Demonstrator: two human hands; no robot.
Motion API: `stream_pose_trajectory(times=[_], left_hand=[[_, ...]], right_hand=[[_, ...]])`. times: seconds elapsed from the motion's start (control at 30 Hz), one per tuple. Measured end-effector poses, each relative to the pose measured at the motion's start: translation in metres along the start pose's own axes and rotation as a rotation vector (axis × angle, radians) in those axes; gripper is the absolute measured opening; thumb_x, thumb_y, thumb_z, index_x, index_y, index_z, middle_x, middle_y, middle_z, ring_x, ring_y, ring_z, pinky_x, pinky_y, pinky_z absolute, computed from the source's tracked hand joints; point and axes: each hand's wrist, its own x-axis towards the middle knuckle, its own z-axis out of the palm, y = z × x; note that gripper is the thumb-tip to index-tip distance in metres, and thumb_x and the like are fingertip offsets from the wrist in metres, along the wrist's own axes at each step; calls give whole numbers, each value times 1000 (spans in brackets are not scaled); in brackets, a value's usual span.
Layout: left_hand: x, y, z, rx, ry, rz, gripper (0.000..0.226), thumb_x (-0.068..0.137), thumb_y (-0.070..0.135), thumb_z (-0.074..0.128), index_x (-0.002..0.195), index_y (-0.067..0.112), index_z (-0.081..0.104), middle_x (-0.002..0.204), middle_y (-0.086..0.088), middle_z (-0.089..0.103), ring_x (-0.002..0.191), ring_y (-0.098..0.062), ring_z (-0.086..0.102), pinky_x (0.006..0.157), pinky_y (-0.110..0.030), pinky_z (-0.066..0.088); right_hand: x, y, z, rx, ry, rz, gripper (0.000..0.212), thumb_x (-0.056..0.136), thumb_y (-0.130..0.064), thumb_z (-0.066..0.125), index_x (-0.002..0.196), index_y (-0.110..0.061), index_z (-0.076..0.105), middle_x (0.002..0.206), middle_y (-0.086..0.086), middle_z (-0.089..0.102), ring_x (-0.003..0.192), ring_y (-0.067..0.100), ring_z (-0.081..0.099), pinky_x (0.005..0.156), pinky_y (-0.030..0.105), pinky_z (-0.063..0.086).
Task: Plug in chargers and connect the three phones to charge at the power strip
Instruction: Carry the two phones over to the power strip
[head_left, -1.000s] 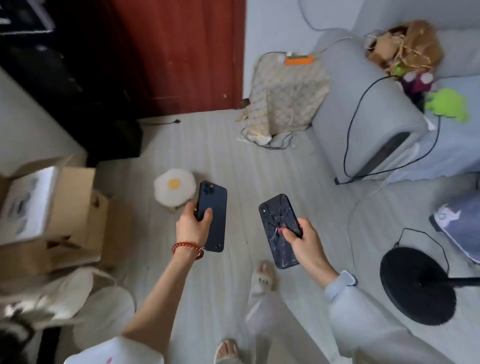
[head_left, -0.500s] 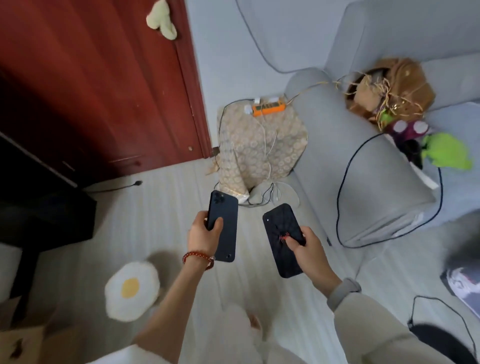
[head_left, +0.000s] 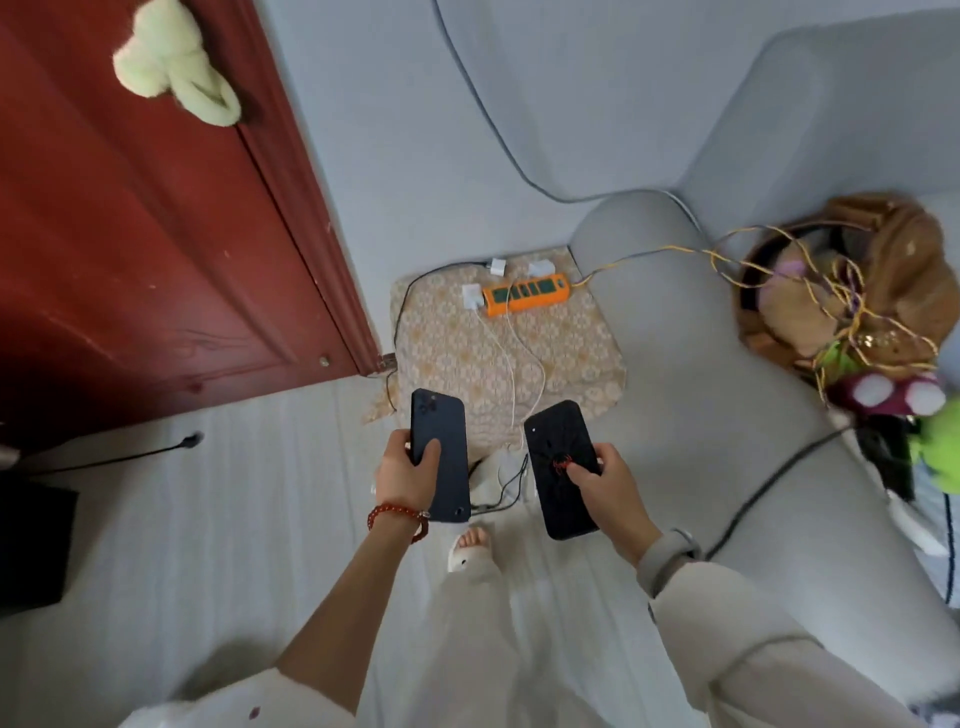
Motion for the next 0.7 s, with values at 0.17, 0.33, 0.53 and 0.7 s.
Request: stream_pose_trajectory(times=[0.17, 0.33, 0.53, 0.7], left_hand=[[88, 29, 49, 13, -54, -95, 24, 89, 19, 49, 108, 4, 48, 91, -8, 55, 78, -25, 52, 66, -35, 47], [151, 31, 104, -7, -82, -242, 25, 91, 17, 46, 111, 4, 46, 94, -13, 59, 78, -29, 55, 75, -44, 50], [223, -1, 159, 17, 10, -418, 30, 91, 15, 42, 119, 4, 43, 112, -21, 59, 93, -37, 56, 84, -49, 50], [257, -25, 189, 53, 94, -476, 32, 92, 17, 41, 122, 7, 42, 117, -19, 58, 89, -33, 54, 79, -43, 48]], right_hand=[[109, -26, -2, -115, -14, 85, 11, 87, -17, 51, 97, -21, 47, 92, 4, 60, 88, 29, 60, 80, 46, 52], [205, -26, -1, -201, -20, 161, 17, 89, -9, 44, 105, -13, 44, 93, 9, 56, 80, 29, 55, 65, 34, 45], [317, -5, 2, -310, -100, 203, 21, 90, -5, 37, 110, -11, 39, 93, 10, 52, 82, 31, 53, 66, 35, 40], [376, 17, 3, -321, -134, 185, 21, 92, -3, 39, 112, -7, 42, 105, 12, 53, 89, 28, 52, 70, 33, 41]])
